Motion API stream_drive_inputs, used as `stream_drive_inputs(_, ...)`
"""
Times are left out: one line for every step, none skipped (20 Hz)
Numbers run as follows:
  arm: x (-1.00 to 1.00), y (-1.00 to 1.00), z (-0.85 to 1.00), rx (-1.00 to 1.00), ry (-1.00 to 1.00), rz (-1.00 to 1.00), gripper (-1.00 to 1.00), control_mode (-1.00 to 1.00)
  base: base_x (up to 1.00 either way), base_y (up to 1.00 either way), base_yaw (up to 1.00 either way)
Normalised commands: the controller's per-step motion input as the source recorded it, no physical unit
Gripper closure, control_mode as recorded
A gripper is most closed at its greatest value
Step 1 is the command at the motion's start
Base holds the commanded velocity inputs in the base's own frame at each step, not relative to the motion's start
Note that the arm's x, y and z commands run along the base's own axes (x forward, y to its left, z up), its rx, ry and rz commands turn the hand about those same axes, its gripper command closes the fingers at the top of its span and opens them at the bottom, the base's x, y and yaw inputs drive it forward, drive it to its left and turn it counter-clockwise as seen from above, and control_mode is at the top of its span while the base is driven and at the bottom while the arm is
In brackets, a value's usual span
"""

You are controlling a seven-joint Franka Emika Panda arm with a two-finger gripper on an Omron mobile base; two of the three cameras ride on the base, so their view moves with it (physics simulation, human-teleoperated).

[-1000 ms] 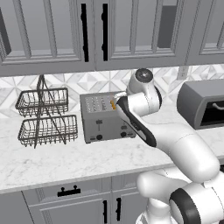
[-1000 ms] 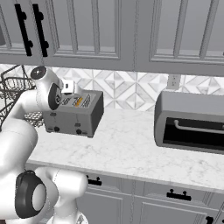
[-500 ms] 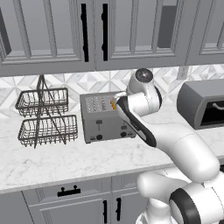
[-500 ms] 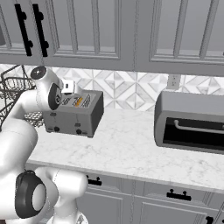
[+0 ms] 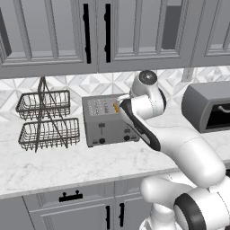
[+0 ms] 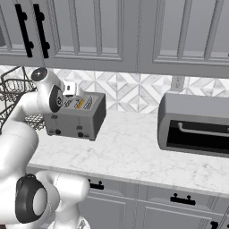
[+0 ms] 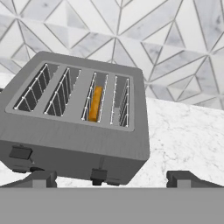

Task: Start the toaster. Once the lever pops up, take the bread to the plate on the dining counter.

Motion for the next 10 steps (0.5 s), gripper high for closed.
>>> stream_drive_inputs(0.0,0.0,0.0,0.0,0.0,0.0,-1.0,-1.0,0.0,0.0,0.0)
stream_drive_inputs(0.0,0.0,0.0,0.0,0.0,0.0,-1.0,-1.0,0.0,0.0,0.0)
stream_drive_inputs(0.0,0.0,0.0,0.0,0.0,0.0,-1.0,-1.0,0.0,0.0,0.0)
stream_drive_inputs(0.0,0.0,0.0,0.0,0.0,0.0,-1.0,-1.0,0.0,0.0,0.0)
stream_drive_inputs(0.0,0.0,0.0,0.0,0.0,0.0,-1.0,-1.0,0.0,0.0,0.0)
stream_drive_inputs(0.0,0.0,0.0,0.0,0.0,0.0,-1.0,-1.0,0.0,0.0,0.0)
stream_drive_inputs(0.0,0.0,0.0,0.0,0.0,0.0,-1.0,-1.0,0.0,0.0,0.0)
stream_drive_inputs(0.0,0.0,0.0,0.0,0.0,0.0,-1.0,-1.0,0.0,0.0,0.0)
stream_drive_inputs(0.0,0.0,0.0,0.0,0.0,0.0,-1.0,-1.0,0.0,0.0,0.0)
stream_drive_inputs(0.0,0.0,0.0,0.0,0.0,0.0,-1.0,-1.0,0.0,0.0,0.0)
